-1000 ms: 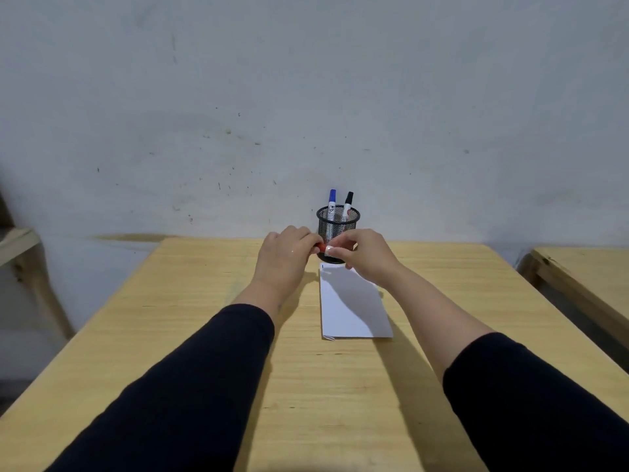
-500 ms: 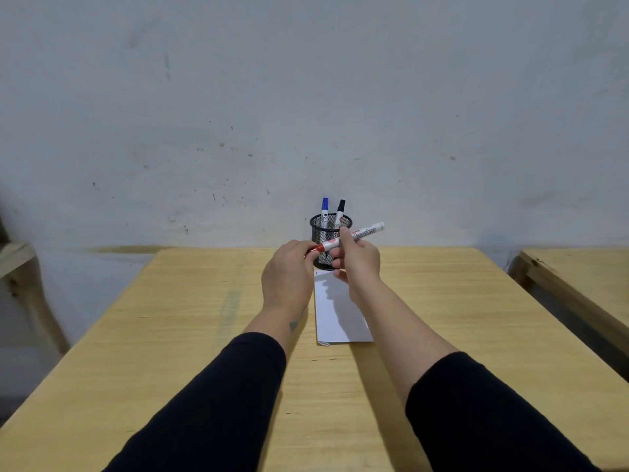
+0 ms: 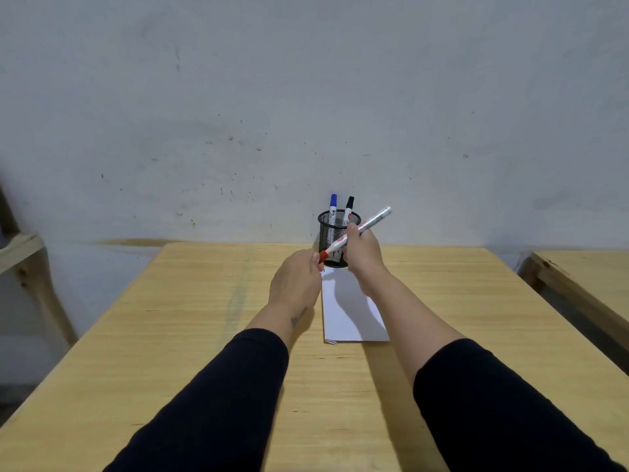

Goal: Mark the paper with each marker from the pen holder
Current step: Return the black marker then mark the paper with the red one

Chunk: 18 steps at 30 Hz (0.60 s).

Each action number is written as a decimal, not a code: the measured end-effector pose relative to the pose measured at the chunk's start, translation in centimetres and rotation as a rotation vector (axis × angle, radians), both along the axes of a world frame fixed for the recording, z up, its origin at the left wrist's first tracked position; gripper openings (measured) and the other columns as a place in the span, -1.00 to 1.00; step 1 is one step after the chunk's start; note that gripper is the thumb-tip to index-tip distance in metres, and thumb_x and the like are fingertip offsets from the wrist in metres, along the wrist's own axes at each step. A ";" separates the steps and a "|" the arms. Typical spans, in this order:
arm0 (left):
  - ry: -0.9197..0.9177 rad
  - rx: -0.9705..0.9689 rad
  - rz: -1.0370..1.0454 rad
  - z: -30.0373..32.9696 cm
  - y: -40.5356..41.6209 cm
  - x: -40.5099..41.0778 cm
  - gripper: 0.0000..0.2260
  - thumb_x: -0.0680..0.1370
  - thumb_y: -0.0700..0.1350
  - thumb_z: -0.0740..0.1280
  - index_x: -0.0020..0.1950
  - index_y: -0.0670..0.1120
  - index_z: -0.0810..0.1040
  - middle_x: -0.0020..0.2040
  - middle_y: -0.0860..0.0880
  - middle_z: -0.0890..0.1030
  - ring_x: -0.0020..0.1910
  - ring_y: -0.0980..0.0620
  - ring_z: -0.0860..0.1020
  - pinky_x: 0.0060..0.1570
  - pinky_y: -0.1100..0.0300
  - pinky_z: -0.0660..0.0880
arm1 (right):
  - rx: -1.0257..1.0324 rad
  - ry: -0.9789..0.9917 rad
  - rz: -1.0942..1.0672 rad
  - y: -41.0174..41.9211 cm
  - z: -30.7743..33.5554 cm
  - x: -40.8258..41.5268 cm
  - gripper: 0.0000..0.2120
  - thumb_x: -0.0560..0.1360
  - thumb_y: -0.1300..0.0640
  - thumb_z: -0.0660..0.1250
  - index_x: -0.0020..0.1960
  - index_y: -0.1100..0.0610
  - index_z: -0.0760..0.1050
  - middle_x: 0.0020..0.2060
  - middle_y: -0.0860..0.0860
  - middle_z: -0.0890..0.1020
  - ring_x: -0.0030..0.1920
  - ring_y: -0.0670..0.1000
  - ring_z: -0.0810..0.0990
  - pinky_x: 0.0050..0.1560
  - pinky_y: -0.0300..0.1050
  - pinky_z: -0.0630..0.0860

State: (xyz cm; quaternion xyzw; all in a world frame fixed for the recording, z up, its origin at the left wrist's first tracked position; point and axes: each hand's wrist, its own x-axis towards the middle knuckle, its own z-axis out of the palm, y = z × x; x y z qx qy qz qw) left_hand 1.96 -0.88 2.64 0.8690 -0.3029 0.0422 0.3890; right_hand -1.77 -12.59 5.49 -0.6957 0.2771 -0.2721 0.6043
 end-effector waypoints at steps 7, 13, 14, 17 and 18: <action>-0.006 0.172 0.146 -3.6 1.2 1.8 -0.75 0.63 -0.04 0.14 0.20 -0.07 0.53 0.13 -0.03 0.57 0.07 -0.03 0.52 0.00 0.03 0.47 | 0.095 -0.112 -0.079 -1.8 -0.1 0.5 -0.78 0.59 -0.01 0.14 -0.06 0.14 0.39 -0.43 -0.01 0.44 -0.45 -0.04 0.37 -0.40 -0.16 0.32; -0.178 0.348 0.157 -5.3 0.9 1.9 -0.76 0.62 0.02 0.15 0.22 0.04 0.51 0.22 0.06 0.52 0.21 0.03 0.41 0.12 0.09 0.31 | 0.108 -0.121 -0.090 -1.6 -2.9 1.0 -0.88 0.53 0.12 0.29 -0.07 0.14 0.37 -0.38 -0.04 0.45 -0.39 -0.08 0.41 -0.30 -0.21 0.37; -0.182 0.343 0.151 -5.4 0.9 1.9 -0.75 0.63 0.04 0.13 0.23 0.04 0.50 0.22 0.06 0.51 0.22 0.04 0.40 0.15 0.08 0.30 | 0.070 -0.099 -0.098 -1.6 -3.4 1.1 -0.88 0.52 0.13 0.29 -0.07 0.14 0.37 -0.39 -0.05 0.44 -0.39 -0.08 0.40 -0.32 -0.21 0.35; -0.135 0.275 0.110 -5.7 0.8 2.1 -0.64 0.61 0.13 0.06 0.30 0.01 0.44 0.29 0.04 0.49 0.29 0.04 0.38 0.31 0.00 0.22 | 0.009 -0.080 -0.082 -1.8 -4.4 1.7 -0.87 0.52 0.14 0.28 -0.02 0.20 0.43 -0.39 -0.01 0.53 -0.40 -0.06 0.46 -0.31 -0.20 0.39; -0.104 0.267 0.087 -5.9 0.7 2.2 -0.57 0.59 0.19 0.05 0.35 0.01 0.39 0.34 0.04 0.46 0.35 0.04 0.35 0.39 -0.05 0.16 | -0.014 -0.072 -0.074 -1.8 -4.7 1.9 -0.84 0.52 0.12 0.27 -0.03 0.23 0.47 -0.37 0.01 0.58 -0.38 -0.05 0.50 -0.29 -0.17 0.42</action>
